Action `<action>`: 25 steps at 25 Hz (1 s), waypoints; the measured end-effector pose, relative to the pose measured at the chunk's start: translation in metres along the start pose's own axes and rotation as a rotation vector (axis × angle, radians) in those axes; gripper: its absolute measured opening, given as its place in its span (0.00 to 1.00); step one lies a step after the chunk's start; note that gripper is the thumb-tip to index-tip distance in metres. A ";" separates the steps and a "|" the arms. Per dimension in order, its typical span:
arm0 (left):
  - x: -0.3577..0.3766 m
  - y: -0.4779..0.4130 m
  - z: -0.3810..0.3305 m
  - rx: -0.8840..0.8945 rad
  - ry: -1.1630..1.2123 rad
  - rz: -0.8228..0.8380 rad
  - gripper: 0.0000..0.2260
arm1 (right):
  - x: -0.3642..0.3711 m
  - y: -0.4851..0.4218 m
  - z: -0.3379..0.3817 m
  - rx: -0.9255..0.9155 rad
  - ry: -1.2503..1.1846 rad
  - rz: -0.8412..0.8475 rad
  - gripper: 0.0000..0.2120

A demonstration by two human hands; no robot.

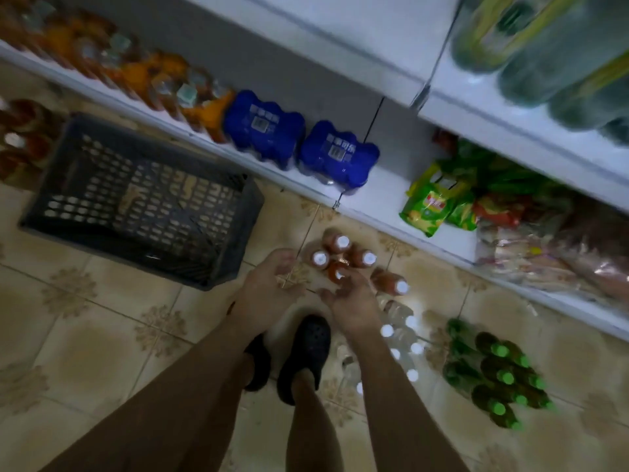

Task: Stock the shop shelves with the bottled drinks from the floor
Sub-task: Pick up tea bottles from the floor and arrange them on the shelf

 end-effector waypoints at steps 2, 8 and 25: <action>0.013 -0.032 0.032 0.000 -0.022 0.010 0.23 | 0.029 -0.038 -0.025 0.041 0.037 0.005 0.23; 0.039 -0.097 0.109 -0.050 -0.085 0.043 0.24 | 0.090 -0.115 -0.086 0.059 0.137 -0.024 0.36; 0.059 -0.155 0.157 -0.165 -0.065 0.107 0.25 | 0.127 -0.198 -0.113 -0.047 0.349 0.040 0.31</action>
Point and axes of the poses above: each hand's wrist, its own y-axis away from the middle knuckle, its own x-axis out of the palm, z = x × y, the point moved 7 cm from there along -y, towards the middle knuckle, and after that the axes turned 10 degrees about -x, right-handed, at the moved point
